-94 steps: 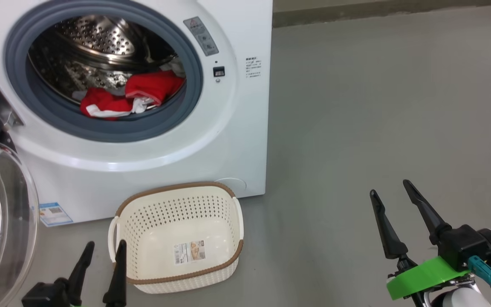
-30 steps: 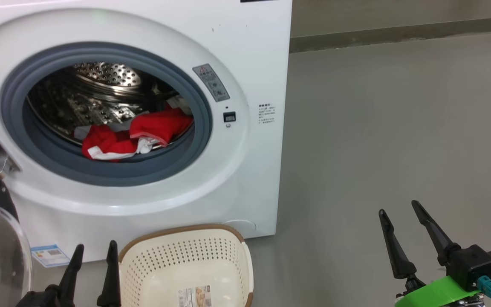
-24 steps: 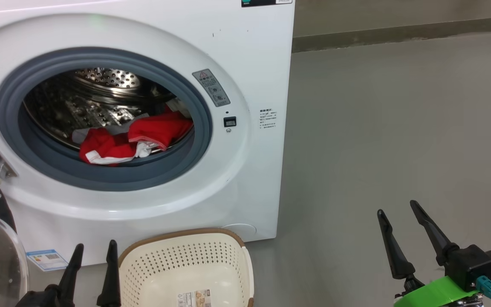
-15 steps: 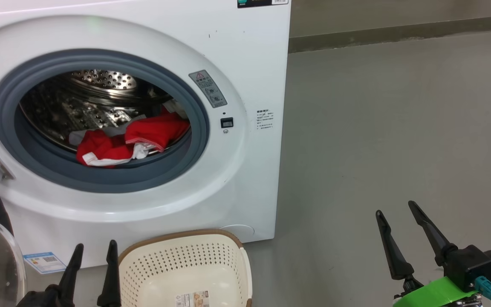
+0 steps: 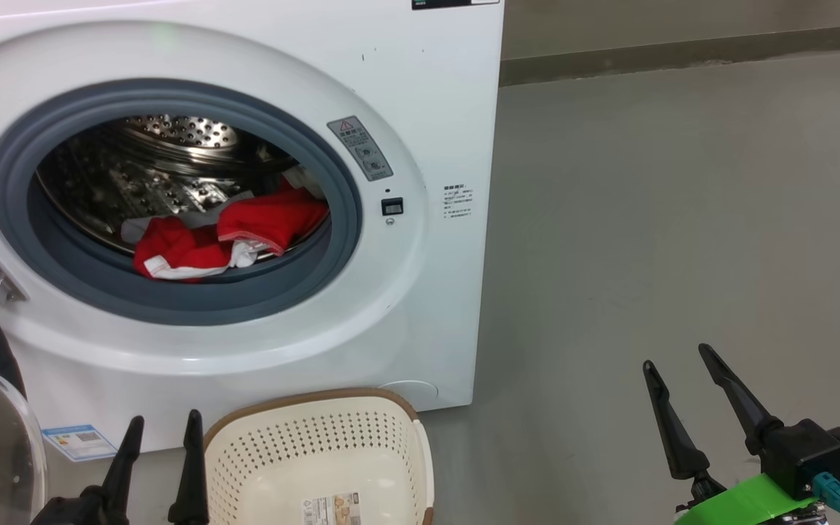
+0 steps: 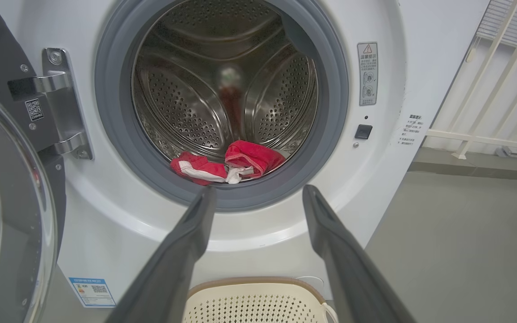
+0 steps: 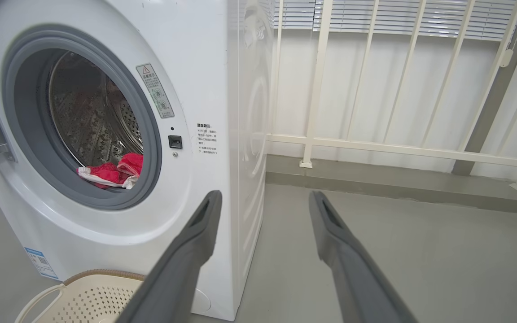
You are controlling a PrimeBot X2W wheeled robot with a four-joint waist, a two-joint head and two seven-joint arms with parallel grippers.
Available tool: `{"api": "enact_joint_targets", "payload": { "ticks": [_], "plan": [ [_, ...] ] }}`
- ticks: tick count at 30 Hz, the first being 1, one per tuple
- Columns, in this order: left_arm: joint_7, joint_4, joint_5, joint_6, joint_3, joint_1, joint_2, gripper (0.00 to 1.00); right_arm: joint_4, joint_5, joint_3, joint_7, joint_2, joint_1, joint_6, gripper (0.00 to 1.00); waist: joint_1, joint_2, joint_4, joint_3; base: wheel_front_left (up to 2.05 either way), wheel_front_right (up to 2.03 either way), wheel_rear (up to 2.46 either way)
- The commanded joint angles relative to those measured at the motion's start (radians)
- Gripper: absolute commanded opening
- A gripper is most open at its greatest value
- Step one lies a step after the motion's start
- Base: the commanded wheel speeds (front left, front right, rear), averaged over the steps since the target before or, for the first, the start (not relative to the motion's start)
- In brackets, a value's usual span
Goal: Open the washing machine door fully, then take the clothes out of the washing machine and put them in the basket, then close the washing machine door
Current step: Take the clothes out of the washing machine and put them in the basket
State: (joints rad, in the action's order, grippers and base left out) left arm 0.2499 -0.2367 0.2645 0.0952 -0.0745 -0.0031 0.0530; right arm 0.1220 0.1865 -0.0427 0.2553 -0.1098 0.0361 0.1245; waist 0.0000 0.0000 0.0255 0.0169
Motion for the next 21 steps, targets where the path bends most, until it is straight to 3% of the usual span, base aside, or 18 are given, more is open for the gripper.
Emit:
{"api": "enact_joint_targets", "payload": {
  "ticks": [1, 10, 21],
  "plan": [
    [0.012, 0.030, -0.007, -0.009, -0.029, -0.023, 0.011, 1.00, -0.027, 0.010, -0.022, 0.006, -0.017, -0.026, 0.006, 1.00, 0.0000, 0.0000, -0.001, -0.002, 0.00, 0.00, 0.00],
    [0.005, -0.011, -0.005, -0.026, -0.018, -0.103, 0.011, 1.00, -0.030, 0.012, -0.032, 0.006, -0.022, -0.035, 0.006, 1.00, 0.0000, 0.0000, -0.013, -0.034, 0.00, 0.00, 0.00],
    [0.009, -0.087, 0.034, -0.021, -0.017, -0.289, 0.011, 1.00, -0.046, 0.013, -0.036, 0.006, -0.041, -0.087, 0.006, 1.00, 0.0000, 0.0000, -0.026, -0.147, 0.00, 0.00, 0.00]
  ]
}}
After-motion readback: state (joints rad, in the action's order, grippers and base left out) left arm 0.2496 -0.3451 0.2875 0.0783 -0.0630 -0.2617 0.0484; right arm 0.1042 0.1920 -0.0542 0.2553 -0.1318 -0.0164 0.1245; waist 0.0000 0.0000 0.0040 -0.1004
